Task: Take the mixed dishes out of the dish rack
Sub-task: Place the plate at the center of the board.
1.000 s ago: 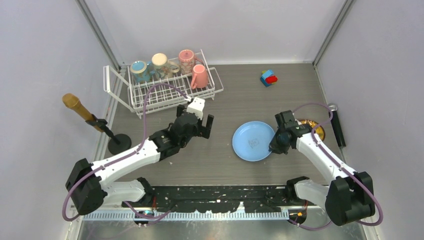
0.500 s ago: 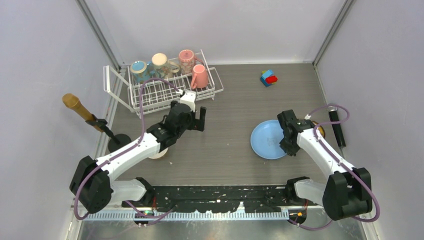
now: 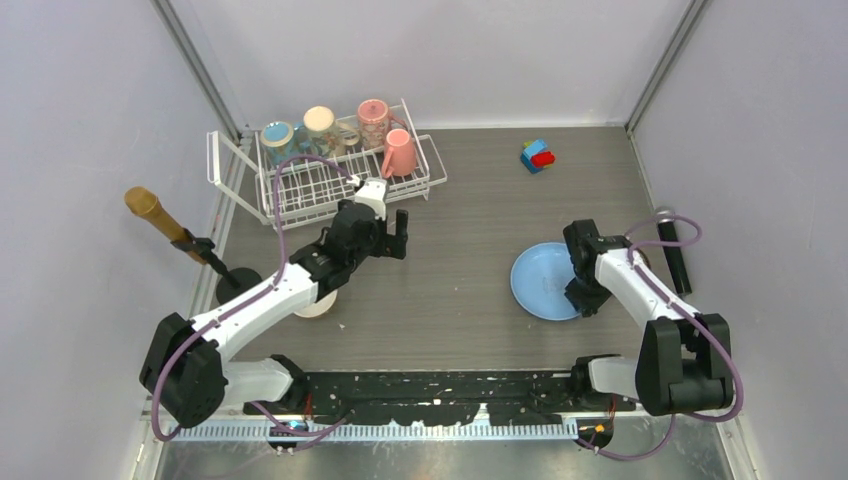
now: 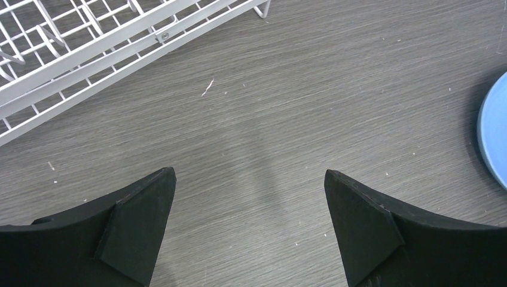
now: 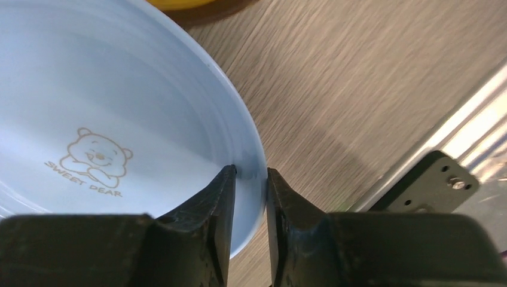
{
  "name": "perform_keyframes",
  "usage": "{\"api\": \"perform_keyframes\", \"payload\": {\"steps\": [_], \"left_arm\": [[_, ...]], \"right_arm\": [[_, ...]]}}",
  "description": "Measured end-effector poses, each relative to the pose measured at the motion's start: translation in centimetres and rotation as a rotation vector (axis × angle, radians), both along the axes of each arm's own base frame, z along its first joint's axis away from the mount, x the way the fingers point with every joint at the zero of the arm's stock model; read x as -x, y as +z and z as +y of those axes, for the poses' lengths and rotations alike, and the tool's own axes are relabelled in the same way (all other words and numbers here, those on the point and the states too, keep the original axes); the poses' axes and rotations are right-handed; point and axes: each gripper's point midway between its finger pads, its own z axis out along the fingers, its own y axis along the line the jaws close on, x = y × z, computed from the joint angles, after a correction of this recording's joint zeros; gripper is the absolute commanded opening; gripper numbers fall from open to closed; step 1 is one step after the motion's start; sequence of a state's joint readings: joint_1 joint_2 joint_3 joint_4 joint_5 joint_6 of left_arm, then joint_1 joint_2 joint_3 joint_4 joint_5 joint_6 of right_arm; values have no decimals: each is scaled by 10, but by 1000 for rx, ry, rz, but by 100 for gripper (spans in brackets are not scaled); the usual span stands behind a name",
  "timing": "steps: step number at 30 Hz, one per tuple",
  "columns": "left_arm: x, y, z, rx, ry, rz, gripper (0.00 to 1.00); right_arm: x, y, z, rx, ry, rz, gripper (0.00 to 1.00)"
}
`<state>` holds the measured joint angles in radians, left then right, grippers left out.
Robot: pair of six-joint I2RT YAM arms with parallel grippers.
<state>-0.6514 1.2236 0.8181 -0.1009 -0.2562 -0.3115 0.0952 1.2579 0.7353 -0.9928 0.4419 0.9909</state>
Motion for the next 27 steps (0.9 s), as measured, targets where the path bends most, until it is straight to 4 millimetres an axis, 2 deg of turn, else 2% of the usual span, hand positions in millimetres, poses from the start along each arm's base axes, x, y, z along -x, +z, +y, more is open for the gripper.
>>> {"api": "perform_keyframes", "payload": {"steps": [2,5,9,14,17,21,24,27], "left_arm": [[-1,0,1,5,0,3,100],[-1,0,1,12,-1,6,100],[-4,2,2,22,1,0,100],[-7,3,3,31,6,-3,100],[-10,1,6,31,15,1,100],[-25,2,9,35,34,4,100],[-46,11,11,55,46,-13,100],[-75,24,14,97,47,-46,98]], "right_arm": [[3,-6,11,-68,23,15,33],[16,-15,26,-159,55,61,35],[31,-15,38,-231,78,86,44],[33,-12,39,-240,76,81,65],[33,-6,35,-220,74,73,87],[13,27,28,-175,96,-50,97],[-8,62,20,-126,120,-204,99],[-18,95,11,-71,140,-348,100]]}}
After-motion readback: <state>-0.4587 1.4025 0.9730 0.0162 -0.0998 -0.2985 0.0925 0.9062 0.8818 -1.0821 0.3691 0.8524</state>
